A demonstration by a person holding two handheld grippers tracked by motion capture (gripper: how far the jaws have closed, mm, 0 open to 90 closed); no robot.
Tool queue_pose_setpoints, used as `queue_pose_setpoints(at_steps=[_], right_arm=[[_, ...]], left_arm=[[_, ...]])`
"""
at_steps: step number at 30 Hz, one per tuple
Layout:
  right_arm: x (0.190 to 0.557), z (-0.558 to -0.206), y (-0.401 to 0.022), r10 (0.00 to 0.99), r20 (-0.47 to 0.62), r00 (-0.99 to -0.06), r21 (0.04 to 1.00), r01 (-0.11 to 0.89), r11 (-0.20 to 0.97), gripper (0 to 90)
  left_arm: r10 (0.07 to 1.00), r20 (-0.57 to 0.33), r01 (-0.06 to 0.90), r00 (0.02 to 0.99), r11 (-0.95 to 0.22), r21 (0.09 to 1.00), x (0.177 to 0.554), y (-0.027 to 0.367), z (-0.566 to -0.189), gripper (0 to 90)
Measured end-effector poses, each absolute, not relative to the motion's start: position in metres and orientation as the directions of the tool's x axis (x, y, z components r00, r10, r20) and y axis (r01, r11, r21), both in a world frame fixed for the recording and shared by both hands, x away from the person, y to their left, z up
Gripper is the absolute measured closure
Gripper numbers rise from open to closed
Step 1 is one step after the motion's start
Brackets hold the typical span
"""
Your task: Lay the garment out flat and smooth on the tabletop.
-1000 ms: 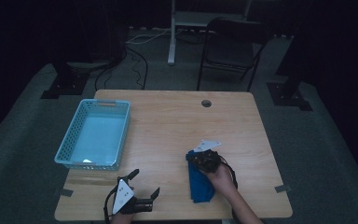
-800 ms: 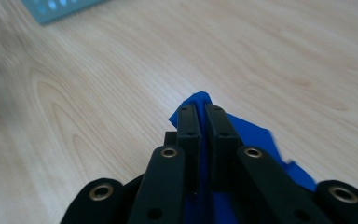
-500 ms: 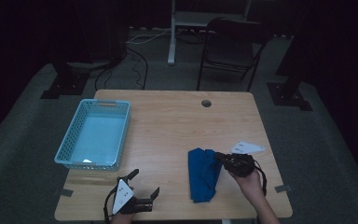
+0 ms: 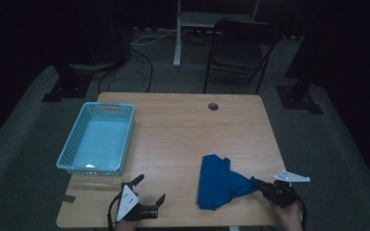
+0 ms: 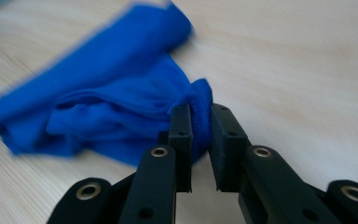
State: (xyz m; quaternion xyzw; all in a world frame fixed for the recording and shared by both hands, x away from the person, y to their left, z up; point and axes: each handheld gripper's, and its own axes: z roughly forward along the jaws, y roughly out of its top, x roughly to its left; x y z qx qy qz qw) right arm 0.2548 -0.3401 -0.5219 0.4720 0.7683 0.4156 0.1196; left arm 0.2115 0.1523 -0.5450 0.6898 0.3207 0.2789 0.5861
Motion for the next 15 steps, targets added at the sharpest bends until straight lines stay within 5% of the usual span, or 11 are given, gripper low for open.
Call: queue_pose_setpoints(at_steps=[10, 15], right_arm=[[0.226, -0.539, -0.384, 0.9, 0.147, -0.409, 0.731, 0.658, 0.18, 77.5], [0.229, -0.536, -0.385, 0.896, 0.169, -0.411, 0.768, 0.624, 0.141, 51.3]], left_arm=[[0.716, -0.023, 0.198, 0.698, -0.163, 0.967, 0.219, 0.146, -0.543, 0.1], [0.651, -0.132, 0.315, 0.748, -0.173, 0.933, 0.223, 0.133, -0.538, 0.1]])
